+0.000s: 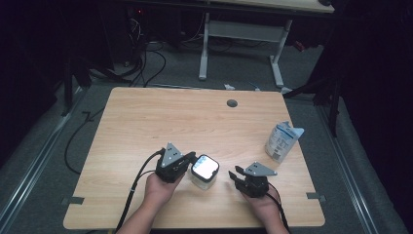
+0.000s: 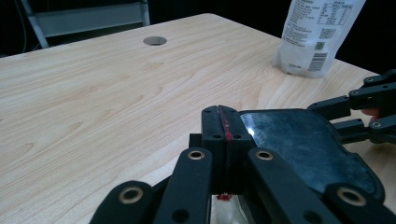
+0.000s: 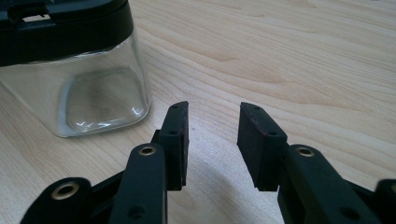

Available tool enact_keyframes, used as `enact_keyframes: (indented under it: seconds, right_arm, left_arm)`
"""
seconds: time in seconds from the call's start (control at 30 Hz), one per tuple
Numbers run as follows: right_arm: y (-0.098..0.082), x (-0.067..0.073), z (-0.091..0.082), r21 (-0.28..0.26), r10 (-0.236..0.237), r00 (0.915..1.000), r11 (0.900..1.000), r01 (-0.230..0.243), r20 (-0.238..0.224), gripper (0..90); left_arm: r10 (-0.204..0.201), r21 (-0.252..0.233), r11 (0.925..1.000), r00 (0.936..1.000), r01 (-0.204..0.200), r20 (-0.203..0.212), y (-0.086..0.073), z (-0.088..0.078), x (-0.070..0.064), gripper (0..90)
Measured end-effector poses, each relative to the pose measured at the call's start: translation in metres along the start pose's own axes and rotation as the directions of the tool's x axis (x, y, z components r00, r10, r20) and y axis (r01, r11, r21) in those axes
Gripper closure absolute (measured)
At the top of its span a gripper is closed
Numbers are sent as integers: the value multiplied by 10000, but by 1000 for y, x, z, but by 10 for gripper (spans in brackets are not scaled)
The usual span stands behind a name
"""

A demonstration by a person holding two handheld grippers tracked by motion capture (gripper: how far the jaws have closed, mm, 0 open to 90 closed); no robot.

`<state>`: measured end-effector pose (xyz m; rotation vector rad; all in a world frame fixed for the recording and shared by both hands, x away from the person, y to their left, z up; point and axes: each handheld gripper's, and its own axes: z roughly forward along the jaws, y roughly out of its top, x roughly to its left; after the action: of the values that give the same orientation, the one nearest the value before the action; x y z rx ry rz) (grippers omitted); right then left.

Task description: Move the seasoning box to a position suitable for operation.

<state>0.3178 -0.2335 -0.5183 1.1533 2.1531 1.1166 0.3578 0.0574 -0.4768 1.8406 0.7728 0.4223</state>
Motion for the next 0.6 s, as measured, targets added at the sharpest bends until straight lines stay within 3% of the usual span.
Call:
enact_keyframes:
  seconds: [0.6]
  right_arm:
    - [1, 1, -1, 18, 27, 10000, 10000, -27, -78, 681]
  left_arm:
    - [16, -187, 9998, 10000, -17, -17, -3, 0, 0, 900]
